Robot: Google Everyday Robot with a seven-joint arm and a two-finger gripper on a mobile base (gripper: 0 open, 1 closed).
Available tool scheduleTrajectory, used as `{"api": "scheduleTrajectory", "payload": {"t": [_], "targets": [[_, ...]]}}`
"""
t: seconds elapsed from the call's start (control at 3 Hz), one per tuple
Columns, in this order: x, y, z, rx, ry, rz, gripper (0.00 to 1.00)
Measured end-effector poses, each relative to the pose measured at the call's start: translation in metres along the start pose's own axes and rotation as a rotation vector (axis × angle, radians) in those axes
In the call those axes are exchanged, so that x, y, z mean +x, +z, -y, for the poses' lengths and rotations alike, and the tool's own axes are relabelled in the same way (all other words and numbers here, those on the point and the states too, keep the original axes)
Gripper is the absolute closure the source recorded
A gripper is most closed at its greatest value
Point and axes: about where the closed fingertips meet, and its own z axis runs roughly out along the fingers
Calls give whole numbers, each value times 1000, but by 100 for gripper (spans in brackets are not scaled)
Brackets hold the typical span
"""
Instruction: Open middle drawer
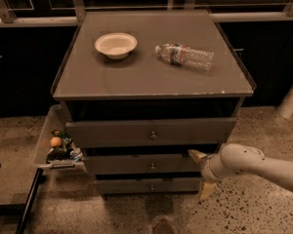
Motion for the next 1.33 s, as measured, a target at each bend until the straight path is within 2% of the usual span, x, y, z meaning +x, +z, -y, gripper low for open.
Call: {"api": "scheduleTrajectory", "payload": {"t": [0.67,1.33], "targets": [[12,27,37,49,-40,80,0],[29,60,60,42,-23,163,0]]}}
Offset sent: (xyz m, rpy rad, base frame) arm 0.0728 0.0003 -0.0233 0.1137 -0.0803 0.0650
